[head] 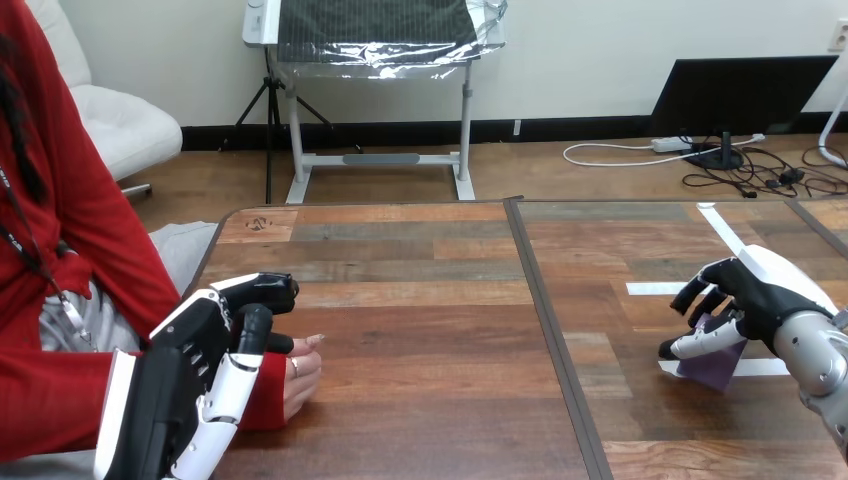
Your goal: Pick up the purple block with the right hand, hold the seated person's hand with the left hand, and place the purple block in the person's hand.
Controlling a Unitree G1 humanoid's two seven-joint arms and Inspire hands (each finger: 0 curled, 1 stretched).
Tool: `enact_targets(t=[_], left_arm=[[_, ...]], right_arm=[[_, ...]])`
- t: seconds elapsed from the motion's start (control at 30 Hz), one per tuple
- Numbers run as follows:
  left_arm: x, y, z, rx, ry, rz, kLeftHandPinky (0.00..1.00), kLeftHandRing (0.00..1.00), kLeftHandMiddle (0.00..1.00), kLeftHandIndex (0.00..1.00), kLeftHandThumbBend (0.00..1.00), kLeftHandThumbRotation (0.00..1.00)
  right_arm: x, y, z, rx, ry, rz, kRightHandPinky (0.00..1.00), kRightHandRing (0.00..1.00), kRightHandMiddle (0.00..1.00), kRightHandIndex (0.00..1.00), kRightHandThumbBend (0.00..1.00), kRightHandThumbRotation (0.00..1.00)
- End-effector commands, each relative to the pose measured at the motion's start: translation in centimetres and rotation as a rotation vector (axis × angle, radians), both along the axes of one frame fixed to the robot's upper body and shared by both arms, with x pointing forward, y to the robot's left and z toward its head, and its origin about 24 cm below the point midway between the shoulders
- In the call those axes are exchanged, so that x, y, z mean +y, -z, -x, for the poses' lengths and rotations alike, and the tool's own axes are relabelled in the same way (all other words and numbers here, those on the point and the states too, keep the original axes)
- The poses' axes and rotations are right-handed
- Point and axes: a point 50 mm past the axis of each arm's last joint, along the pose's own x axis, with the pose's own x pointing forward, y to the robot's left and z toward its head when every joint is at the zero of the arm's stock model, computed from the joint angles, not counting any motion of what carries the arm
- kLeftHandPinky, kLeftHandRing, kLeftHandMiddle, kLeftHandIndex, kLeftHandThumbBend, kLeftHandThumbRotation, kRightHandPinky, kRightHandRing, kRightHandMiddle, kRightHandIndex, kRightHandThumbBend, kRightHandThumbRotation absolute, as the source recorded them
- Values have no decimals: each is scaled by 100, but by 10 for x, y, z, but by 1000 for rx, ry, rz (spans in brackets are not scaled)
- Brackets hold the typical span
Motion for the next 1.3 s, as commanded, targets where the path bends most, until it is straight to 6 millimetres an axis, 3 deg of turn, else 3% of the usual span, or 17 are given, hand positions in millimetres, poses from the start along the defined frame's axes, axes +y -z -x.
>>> enact_targets(t=[0.0, 0.23, 0.53, 0.9, 1.27], left_arm=[[-2, -4, -4, -48, -19, 12, 58, 72, 70, 63, 44, 72], [-2, -4, -4, -44, -19, 11, 58, 72, 70, 64, 45, 73], [-2, -4, -3, -45, -18, 15, 59, 73, 71, 64, 45, 73], [-2, -4, -3, -53, -15, 11, 59, 72, 70, 64, 46, 73], [-1, -4, -3, -61, -16, -14, 58, 71, 70, 64, 42, 73]], right_arm=[[6, -15, -12, -87, -4, -10, 50, 52, 57, 59, 73, 0], [7, -16, -12, -106, -1, -14, 48, 51, 56, 58, 74, 0], [9, -18, -14, -140, -7, -27, 58, 52, 55, 55, 78, 0], [13, -25, -17, -203, -45, -33, 47, 50, 53, 53, 82, 0], [19, -34, -22, -256, -67, -83, 49, 49, 52, 52, 81, 0]])
